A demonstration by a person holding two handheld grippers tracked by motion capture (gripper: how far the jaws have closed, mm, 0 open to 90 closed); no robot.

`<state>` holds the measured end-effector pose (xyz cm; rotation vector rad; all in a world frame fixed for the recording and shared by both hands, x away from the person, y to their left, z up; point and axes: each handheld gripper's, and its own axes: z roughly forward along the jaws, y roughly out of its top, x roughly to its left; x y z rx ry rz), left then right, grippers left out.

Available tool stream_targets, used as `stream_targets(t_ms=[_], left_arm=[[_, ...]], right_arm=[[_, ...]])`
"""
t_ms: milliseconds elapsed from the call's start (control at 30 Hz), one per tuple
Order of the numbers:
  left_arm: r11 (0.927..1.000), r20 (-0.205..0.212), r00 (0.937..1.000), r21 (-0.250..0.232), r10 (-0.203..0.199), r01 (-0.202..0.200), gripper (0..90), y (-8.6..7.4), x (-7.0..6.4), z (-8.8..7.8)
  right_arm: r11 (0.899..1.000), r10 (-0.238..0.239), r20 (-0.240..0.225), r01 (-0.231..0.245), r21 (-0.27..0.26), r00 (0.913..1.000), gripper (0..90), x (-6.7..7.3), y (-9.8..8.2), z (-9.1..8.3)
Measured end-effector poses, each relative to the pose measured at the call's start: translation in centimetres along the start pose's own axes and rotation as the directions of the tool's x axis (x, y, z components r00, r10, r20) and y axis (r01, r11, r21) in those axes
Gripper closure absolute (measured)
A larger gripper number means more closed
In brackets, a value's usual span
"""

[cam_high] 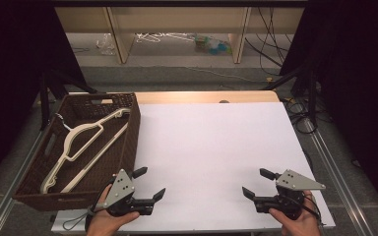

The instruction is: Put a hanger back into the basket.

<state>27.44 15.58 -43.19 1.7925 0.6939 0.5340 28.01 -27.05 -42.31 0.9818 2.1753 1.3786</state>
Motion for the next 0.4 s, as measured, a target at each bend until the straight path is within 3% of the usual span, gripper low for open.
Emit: stream_targets(t_ms=[200, 400], left_arm=[[1.0, -0.021, 0.9998, -0.008, -0.005, 0.005, 16.2, 0.02, 0.38, -0.3], [0.9998, -0.011, 0.9999, -0.017, -0.01, 0.009, 16.2, 0.05, 0.41, -0.21]], right_arm=[[1.0, -0.006, -0.005, 0.006, -0.005, 1.0, 16.6, 0.14, -0.06, 0.15], [1.0, -0.019, 0.01, 0.019, -0.017, 0.9998, 16.6, 0.09, -0.08, 0.13]])
